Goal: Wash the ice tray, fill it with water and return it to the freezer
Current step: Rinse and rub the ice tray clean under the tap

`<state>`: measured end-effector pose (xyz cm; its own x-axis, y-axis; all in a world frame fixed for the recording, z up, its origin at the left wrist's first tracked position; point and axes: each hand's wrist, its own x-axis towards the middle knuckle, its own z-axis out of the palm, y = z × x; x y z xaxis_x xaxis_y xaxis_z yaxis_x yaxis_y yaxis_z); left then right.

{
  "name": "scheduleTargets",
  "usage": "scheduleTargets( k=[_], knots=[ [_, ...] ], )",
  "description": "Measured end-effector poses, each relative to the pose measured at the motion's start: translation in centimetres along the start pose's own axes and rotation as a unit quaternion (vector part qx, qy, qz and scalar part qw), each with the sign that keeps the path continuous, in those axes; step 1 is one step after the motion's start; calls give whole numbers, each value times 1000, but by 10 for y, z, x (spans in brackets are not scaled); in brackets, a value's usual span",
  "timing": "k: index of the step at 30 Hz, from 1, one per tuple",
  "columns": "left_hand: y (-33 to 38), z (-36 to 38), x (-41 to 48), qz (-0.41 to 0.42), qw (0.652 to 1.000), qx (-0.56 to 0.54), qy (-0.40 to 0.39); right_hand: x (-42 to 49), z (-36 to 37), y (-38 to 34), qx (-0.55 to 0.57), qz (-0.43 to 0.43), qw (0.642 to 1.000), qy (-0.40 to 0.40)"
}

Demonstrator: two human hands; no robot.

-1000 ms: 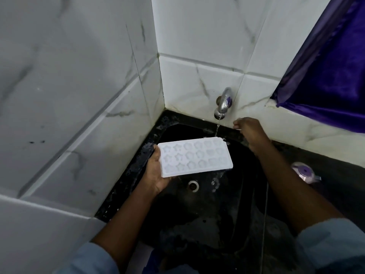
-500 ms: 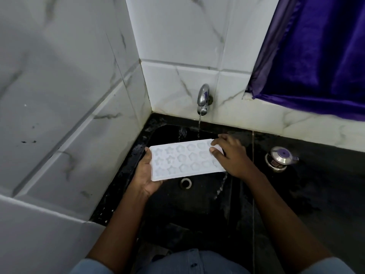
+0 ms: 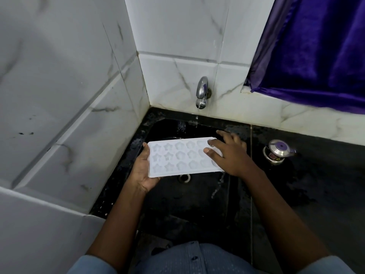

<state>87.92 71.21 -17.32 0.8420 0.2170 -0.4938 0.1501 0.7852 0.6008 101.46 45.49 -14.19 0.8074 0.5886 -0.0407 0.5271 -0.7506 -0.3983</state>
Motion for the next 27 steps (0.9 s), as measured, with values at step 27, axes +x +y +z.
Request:
scheduleTargets(
  k=[27],
  knots=[
    [-11,5,-9,16,1000,5,0,-1,-4,-1,-28,-2,999,-23]
  ],
)
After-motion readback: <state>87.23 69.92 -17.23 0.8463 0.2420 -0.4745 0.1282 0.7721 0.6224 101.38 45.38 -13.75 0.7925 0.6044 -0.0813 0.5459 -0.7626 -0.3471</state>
